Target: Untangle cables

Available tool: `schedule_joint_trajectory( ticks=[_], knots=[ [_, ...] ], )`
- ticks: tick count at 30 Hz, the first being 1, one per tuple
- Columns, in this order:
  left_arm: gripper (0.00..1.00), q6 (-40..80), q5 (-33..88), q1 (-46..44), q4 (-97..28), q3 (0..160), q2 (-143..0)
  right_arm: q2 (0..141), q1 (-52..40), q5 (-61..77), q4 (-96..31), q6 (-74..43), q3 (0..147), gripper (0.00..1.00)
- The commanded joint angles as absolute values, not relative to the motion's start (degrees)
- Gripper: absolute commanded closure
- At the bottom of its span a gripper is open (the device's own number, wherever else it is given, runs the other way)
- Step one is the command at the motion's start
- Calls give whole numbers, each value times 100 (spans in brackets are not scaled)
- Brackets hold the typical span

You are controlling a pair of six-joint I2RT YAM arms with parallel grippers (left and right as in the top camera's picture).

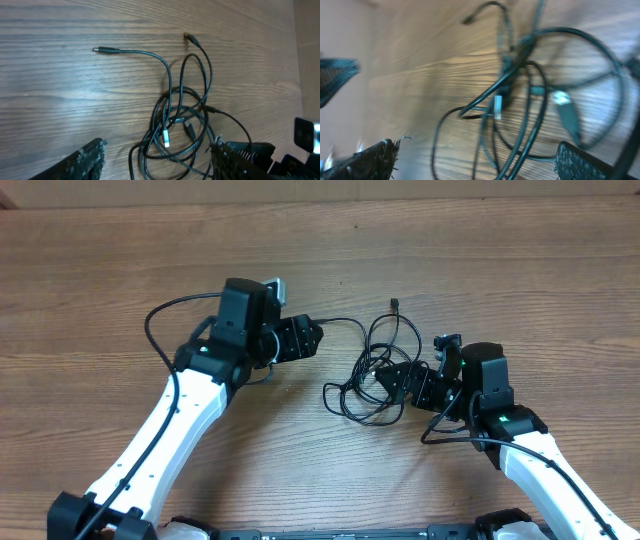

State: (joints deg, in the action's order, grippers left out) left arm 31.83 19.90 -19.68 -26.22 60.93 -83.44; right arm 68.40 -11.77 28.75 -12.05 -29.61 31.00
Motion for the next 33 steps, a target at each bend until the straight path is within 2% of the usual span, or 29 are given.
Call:
schedule_joint_trajectory(
  ticks=[1,3,6,14,22,24,29,31,32,33],
  knots=[
    [33,3037,1863,-2150,-2397,6204,-8604,6764,-1192,1868,-1479,-3465,3114,0],
    [35,2952,1868,-2279,-2187,6204,-8766,6764,-1192,1437,-1721,-3839,3114,0],
    [36,2215,1868,-2571,-1859,6204,-9072,6761,-1184,698,-1997,-4357,3116,0],
    [36,-38,1865,-3282,-1341,6204,-9675,6761,-851,454,-2012,-4370,3116,0],
    [41,-648,1865,-3649,-1103,6204,-10202,6761,-543,456,-2010,-4370,3116,0],
    [46,-648,1857,-3706,-963,6204,-10379,6761,-543,454,-2012,-4368,3116,0],
    [68,-642,1739,-3743,-703,6204,-10836,6761,-543,454,-2110,-4368,3116,0],
    [83,-642,1737,-3743,-692,6204,-10910,6761,-543,454,-2167,-4368,3114,0],
    [95,-639,1739,-3743,-687,6204,-10910,6761,-543,456,-2202,-4370,3116,0],
    [96,-635,1739,-3743,-661,6206,-10906,6761,-543,456,-2259,-4368,3114,0]
  ],
)
